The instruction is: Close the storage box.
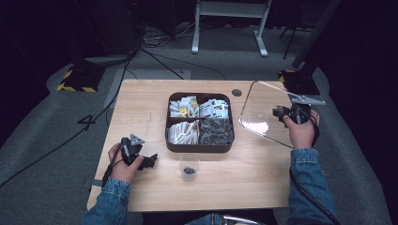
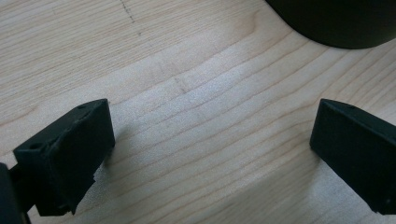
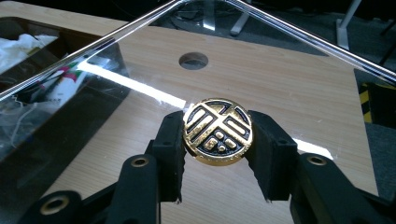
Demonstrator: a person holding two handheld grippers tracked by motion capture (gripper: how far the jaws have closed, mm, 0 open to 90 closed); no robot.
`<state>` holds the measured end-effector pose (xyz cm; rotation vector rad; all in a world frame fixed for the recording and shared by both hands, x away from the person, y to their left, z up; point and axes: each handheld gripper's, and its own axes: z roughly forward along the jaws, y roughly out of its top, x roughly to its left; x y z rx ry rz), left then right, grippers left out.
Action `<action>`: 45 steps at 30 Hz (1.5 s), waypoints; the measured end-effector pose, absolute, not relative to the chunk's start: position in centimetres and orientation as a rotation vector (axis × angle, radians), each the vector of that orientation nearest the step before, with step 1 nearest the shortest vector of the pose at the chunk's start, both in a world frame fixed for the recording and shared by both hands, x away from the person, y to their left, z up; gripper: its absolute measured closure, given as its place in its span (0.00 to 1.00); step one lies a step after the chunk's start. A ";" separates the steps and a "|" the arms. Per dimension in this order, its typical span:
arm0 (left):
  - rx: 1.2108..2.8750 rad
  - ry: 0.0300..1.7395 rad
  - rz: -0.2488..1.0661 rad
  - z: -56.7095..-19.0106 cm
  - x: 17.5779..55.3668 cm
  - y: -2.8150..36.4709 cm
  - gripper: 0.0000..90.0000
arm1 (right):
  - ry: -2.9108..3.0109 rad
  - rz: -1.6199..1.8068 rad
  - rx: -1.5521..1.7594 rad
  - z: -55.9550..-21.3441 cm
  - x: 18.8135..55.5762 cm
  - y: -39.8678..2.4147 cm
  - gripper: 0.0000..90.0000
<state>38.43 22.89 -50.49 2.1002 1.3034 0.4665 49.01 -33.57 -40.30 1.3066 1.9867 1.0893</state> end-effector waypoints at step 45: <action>2.102 1.300 0.463 -50.5 38.4 22.9 0.00 | 2.222 1.262 1.101 -37.3 51.1 -19.9 0.65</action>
